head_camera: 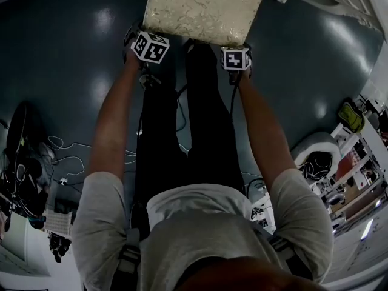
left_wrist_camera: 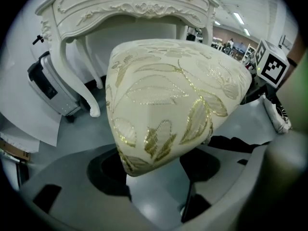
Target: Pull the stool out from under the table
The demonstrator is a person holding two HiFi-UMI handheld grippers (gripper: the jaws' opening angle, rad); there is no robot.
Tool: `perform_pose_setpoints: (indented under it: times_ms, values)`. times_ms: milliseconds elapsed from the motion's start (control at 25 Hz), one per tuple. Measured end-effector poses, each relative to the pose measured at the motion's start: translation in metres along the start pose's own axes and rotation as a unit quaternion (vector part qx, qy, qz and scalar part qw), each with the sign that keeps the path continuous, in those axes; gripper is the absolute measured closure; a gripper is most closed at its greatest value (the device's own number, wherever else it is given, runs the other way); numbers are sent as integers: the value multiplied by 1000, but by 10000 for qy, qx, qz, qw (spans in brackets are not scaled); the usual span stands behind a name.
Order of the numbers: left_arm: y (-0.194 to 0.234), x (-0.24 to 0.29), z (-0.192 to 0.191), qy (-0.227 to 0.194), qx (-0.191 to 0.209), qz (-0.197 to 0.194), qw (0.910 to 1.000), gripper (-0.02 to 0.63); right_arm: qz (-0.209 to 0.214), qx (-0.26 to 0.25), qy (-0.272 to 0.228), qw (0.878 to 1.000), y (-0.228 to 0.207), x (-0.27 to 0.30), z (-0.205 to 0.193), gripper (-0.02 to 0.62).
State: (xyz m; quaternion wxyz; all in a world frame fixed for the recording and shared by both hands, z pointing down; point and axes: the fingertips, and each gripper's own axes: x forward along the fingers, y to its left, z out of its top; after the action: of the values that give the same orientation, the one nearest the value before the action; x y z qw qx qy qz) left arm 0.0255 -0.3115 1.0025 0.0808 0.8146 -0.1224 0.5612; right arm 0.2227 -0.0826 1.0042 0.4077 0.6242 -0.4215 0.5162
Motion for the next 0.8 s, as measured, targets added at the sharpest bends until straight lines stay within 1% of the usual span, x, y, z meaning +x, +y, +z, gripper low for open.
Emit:
perform_pose_setpoints:
  times_ms: [80, 120, 200, 280, 320, 360, 480, 560, 600, 640, 720, 760, 800]
  values:
    - [0, -3, -6, 189, -70, 7, 9998, 281, -40, 146, 143, 9998, 0, -4, -3, 322]
    - [1, -5, -8, 254, -157, 70, 9995, 289, -55, 290, 199, 9994, -1, -7, -2, 346]
    - [3, -13, -11, 409, -464, 195, 9979, 330, -14, 559, 367, 9978, -1, -16, -1, 353]
    - [1, -22, -16, 662, -785, 178, 9946, 341, 85, 677, 609, 9958, 1, -25, -5, 358]
    - [0, -26, -17, 801, -861, 132, 9930, 341, 152, 728, 765, 9943, 3, -31, -9, 368]
    - [-1, -30, -17, 935, -878, 87, 9917, 344, 211, 784, 881, 9928, 5, -37, -11, 371]
    - [2, -40, -19, 1273, -833, 56, 9883, 375, 179, 844, 895, 9922, 0, -50, -6, 383]
    - [7, -43, -19, 1474, -904, 144, 9848, 416, 92, 815, 947, 9921, -6, -56, -6, 443]
    - [9, -45, -19, 1596, -984, 191, 9821, 435, 102, 808, 1012, 9915, -6, -59, -7, 455]
    - [10, -47, -20, 1730, -1074, 236, 9788, 450, 192, 849, 1108, 9900, -2, -63, -9, 522]
    - [9, -55, -20, 1965, -1230, 364, 9721, 482, 650, 1073, 1153, 9854, 13, -70, -6, 543]
    - [8, -59, -17, 2037, -1312, 433, 9692, 547, 859, 1151, 1057, 9840, 18, -72, 2, 558]
    - [6, -62, -13, 2066, -1422, 460, 9669, 554, 873, 1105, 973, 9852, 15, -74, 12, 575]
